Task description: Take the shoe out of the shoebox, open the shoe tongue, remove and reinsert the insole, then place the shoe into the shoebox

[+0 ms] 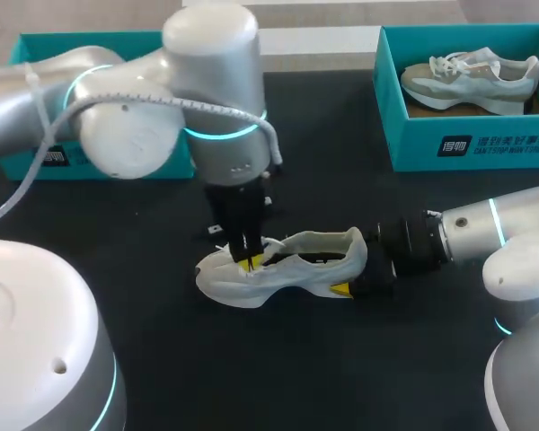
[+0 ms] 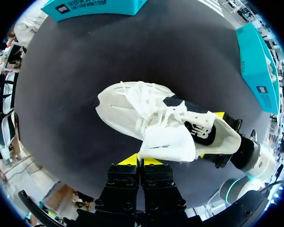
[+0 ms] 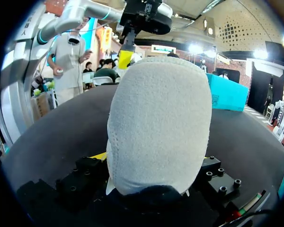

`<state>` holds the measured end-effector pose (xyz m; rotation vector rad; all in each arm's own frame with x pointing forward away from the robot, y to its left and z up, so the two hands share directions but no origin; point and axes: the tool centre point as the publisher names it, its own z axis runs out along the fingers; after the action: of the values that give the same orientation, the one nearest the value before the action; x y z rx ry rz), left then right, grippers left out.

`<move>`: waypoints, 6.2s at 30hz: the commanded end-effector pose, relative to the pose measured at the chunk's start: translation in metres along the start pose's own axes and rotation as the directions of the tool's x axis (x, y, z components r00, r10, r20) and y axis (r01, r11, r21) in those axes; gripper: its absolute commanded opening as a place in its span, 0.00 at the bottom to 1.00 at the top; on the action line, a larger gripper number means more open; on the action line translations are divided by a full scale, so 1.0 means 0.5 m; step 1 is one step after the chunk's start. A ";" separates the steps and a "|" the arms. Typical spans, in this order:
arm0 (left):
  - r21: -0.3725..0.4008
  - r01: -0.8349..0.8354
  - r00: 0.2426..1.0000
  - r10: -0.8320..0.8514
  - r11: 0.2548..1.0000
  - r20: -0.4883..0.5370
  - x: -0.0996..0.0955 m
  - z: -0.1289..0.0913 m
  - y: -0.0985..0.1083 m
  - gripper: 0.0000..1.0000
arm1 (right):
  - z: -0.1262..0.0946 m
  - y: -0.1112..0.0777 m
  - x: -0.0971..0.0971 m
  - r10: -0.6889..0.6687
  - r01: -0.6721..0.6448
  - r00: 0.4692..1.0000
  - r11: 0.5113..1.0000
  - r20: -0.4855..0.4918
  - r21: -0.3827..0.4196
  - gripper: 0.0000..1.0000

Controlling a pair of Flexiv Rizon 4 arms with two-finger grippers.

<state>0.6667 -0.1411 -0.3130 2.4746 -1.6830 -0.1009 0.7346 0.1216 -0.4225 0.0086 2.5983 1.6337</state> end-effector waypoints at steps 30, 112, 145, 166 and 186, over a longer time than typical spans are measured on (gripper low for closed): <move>-0.166 0.354 0.921 -0.374 0.920 -0.106 -0.095 0.128 -0.063 0.00 | 0.020 -0.010 0.003 0.001 -0.001 1.000 1.000 -0.001 0.004 0.00; -0.240 -0.905 -0.392 0.907 -0.350 0.153 0.032 -0.244 -0.020 0.00 | 0.020 -0.010 0.003 0.001 -0.001 1.000 1.000 -0.001 0.004 0.00; -0.085 -0.924 -0.382 0.911 -0.373 0.154 0.107 -0.161 -0.036 0.00 | 0.020 -0.010 0.003 0.001 -0.001 1.000 1.000 -0.001 0.004 0.00; -0.016 -0.912 -0.406 0.894 -0.410 0.188 0.188 -0.002 -0.021 0.00 | 0.020 -0.010 0.003 0.001 -0.001 1.000 1.000 -0.001 0.004 0.00; -0.016 -0.896 -0.440 0.883 -0.443 0.162 0.205 0.044 -0.023 0.00 | 0.020 -0.010 0.003 0.001 -0.001 1.000 1.000 -0.001 0.004 0.00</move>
<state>0.7076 -0.2266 -0.3178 -0.1225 -3.1757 0.1286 0.7344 0.1228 -0.4228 0.0082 2.5984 1.6343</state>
